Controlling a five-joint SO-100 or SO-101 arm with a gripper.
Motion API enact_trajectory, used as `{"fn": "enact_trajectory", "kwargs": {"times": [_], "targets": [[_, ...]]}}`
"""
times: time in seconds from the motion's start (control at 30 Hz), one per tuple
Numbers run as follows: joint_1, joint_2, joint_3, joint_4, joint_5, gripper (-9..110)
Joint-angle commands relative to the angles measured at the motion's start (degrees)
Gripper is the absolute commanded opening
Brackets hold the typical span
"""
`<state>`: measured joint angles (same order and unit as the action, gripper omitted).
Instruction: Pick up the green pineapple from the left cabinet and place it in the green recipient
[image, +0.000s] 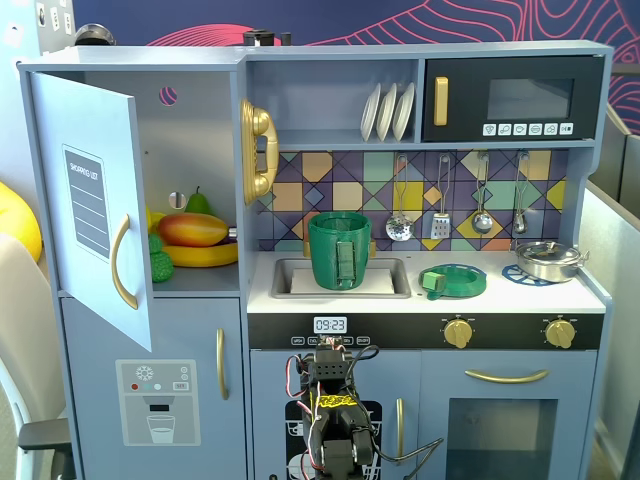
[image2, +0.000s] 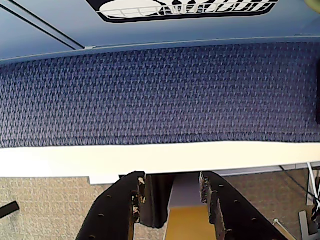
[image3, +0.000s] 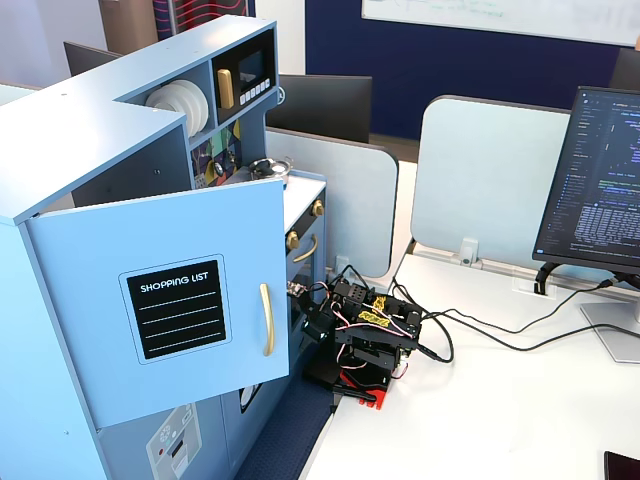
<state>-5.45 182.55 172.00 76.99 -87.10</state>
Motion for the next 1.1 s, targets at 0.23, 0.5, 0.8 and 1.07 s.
{"fn": "enact_trajectory", "kwargs": {"times": [0.23, 0.5, 0.8, 1.07], "targets": [[-3.43, -0.53, -0.26, 10.63, 0.97, 0], [-3.34, -0.53, -0.26, 10.72, 0.53, 0], [-1.23, -0.53, -0.26, 10.72, 1.23, 28], [-4.83, -0.53, -0.26, 10.37, 3.43, 4]]}}
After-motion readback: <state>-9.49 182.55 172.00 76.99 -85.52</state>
